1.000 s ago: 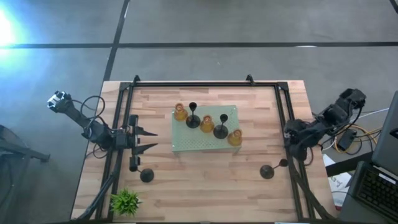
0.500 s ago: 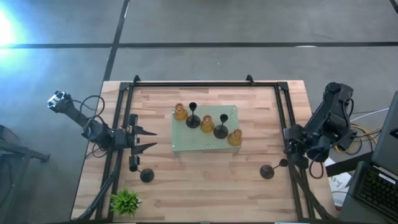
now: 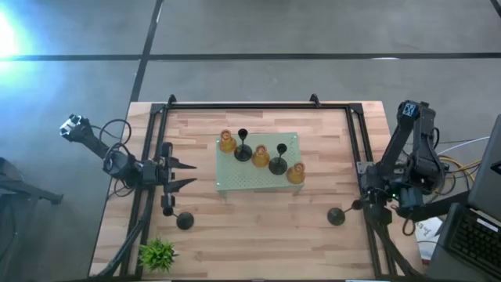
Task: Pick & Place candle stick holders
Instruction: Put the black candle holder on the shelf
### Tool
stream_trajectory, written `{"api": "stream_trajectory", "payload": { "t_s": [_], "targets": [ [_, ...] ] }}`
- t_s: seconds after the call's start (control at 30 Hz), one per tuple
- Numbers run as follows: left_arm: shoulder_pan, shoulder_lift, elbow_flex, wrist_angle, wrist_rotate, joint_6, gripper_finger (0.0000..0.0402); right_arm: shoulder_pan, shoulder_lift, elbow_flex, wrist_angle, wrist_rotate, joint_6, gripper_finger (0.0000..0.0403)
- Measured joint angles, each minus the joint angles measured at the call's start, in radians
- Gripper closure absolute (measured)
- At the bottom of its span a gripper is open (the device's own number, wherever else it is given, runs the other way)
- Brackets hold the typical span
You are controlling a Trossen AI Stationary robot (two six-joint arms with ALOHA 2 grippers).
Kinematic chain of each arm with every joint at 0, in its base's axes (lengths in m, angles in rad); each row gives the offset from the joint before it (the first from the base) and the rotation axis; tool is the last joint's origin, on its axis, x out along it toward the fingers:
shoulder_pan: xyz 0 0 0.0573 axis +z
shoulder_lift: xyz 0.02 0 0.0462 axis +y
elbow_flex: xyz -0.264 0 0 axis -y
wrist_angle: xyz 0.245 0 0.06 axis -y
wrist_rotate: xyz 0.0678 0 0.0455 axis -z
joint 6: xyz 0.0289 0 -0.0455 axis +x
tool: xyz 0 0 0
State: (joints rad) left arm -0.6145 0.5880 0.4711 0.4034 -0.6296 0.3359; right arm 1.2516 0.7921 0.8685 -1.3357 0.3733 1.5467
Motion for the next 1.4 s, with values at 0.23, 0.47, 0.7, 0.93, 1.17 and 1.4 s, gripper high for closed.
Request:
{"api": "stream_trajectory", "payload": {
  "t_s": [0.23,0.47,0.7,0.93,1.17,1.4],
  "targets": [
    [0.000,0.000,0.000,0.016,0.000,0.007,0.0252,0.113,0.148,0.094,-0.027,0.020,0.213,0.0395],
    [0.000,0.000,0.000,0.026,0.000,0.040,0.0252,0.122,0.397,0.281,-0.072,0.114,0.314,0.0395],
    [0.000,0.000,0.000,0.026,0.000,0.082,0.0252,0.107,0.562,0.410,-0.160,0.121,0.339,0.0395],
    [0.000,0.000,0.000,0.024,0.003,0.081,0.0252,0.107,0.584,0.399,-0.204,0.139,0.470,0.0394],
    [0.000,0.000,0.000,0.024,0.004,0.081,0.0252,0.107,0.578,0.353,-0.175,0.143,0.488,0.0354],
    [0.000,0.000,0.000,0.023,0.005,0.081,0.0252,0.107,0.586,0.300,-0.175,0.154,0.469,0.0278]
  ]
}}
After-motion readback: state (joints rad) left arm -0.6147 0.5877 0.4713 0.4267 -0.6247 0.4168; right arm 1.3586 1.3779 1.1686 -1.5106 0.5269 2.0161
